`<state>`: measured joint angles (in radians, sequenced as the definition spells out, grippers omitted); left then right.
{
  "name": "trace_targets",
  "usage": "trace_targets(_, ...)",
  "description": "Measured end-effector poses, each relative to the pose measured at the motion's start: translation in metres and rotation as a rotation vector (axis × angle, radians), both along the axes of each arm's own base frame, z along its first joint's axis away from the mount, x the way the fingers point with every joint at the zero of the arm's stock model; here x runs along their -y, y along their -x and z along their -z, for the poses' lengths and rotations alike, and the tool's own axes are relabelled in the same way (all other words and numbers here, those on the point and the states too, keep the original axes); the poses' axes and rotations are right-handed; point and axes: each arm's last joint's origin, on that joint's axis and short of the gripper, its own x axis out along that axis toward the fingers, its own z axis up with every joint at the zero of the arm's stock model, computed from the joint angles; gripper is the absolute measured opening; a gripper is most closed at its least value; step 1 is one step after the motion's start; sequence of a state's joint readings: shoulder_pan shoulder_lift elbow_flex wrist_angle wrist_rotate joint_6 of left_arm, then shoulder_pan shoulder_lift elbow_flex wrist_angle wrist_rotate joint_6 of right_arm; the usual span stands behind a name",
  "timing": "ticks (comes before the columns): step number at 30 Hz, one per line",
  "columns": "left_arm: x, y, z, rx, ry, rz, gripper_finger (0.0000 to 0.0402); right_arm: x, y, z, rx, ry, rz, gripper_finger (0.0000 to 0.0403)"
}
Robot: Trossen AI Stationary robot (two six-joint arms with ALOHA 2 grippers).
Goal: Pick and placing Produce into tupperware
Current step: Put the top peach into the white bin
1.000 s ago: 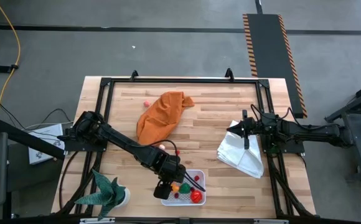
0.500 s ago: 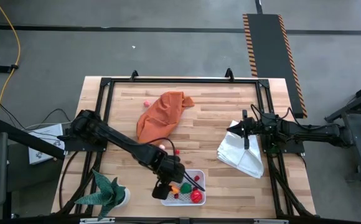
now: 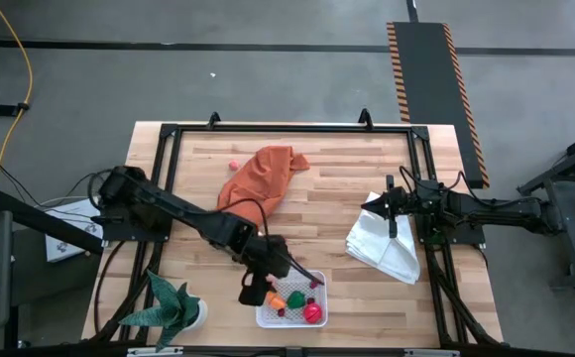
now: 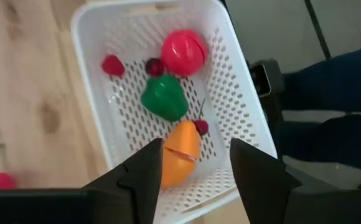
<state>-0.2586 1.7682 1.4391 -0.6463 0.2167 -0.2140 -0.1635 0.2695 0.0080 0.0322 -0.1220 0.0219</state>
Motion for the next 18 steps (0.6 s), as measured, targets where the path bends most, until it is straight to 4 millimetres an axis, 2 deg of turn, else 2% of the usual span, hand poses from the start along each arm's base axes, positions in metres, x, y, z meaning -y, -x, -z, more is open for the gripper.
trace_targets(13, -0.018, 0.026, -0.049, 0.123, -0.02, -0.095, 0.0068, 0.0, 0.0, 0.0, 0.001, 0.0, 0.0, 0.0)
trace_targets(18, -0.023, 0.039, -0.066, 0.165, -0.05, -0.129, 0.0043, 0.0, 0.0, 0.0, 0.001, 0.0, 0.0, 0.0)
